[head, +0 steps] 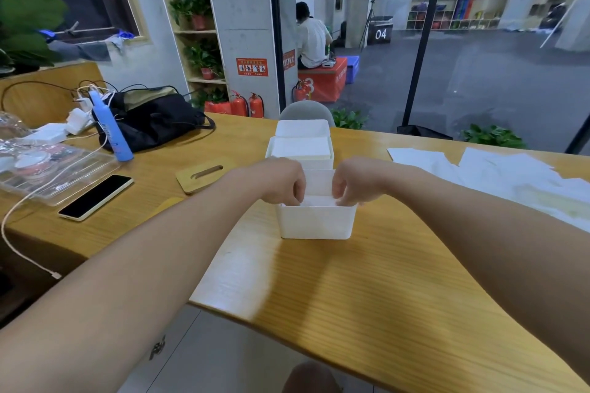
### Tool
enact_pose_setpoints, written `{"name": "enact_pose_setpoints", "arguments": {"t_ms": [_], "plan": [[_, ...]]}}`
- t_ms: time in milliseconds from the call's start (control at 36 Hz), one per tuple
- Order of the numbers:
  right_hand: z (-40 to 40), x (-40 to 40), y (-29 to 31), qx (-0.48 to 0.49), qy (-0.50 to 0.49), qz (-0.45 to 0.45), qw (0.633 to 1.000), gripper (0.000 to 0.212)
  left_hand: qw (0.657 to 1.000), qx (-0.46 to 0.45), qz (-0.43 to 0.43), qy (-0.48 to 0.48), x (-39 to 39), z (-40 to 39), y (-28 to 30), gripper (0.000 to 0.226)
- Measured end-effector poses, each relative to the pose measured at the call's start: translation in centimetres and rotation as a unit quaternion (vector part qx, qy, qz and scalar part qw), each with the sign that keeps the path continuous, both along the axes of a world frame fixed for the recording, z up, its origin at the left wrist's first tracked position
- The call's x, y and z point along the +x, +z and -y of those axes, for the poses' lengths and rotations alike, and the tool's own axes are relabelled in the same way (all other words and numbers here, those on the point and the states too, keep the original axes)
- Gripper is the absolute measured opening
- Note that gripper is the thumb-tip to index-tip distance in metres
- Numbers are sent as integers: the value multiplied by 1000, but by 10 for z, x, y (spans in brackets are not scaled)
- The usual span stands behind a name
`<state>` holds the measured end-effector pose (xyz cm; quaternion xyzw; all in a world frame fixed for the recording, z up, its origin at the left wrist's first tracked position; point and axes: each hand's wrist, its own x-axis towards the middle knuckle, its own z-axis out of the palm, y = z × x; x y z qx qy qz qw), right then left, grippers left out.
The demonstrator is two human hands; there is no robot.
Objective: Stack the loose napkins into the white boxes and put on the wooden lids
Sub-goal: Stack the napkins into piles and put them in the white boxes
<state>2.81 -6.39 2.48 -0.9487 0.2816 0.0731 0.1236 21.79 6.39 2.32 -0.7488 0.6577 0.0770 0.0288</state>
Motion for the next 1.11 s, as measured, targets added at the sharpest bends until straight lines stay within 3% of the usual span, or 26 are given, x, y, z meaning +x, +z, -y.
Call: {"name": "enact_pose_setpoints", "arguments": {"t_ms": [278,444,639,889,1028,1111], "plan": [[-6,0,-1,-46,11,-20,999,13,1000,-1,6,-4,-2,-1,-9,13],[-8,-26,32,-46,-10,135,990,16,988,-150,-36,-30,-11,-11,3,15],[-25,-91,46,6,-28,236,971,20,962,-245,-75,-97,-77,-11,15,14],[-35,-206,-15,22,-113,287,951,14,946,-249,-148,-142,-186,24,-43,19],[-24,-260,-61,-7,-180,259,949,34,949,-221,-170,-145,-235,47,-82,22],[-16,-280,-78,-100,-220,216,946,52,953,-195,-186,-139,-253,58,-94,29]]}}
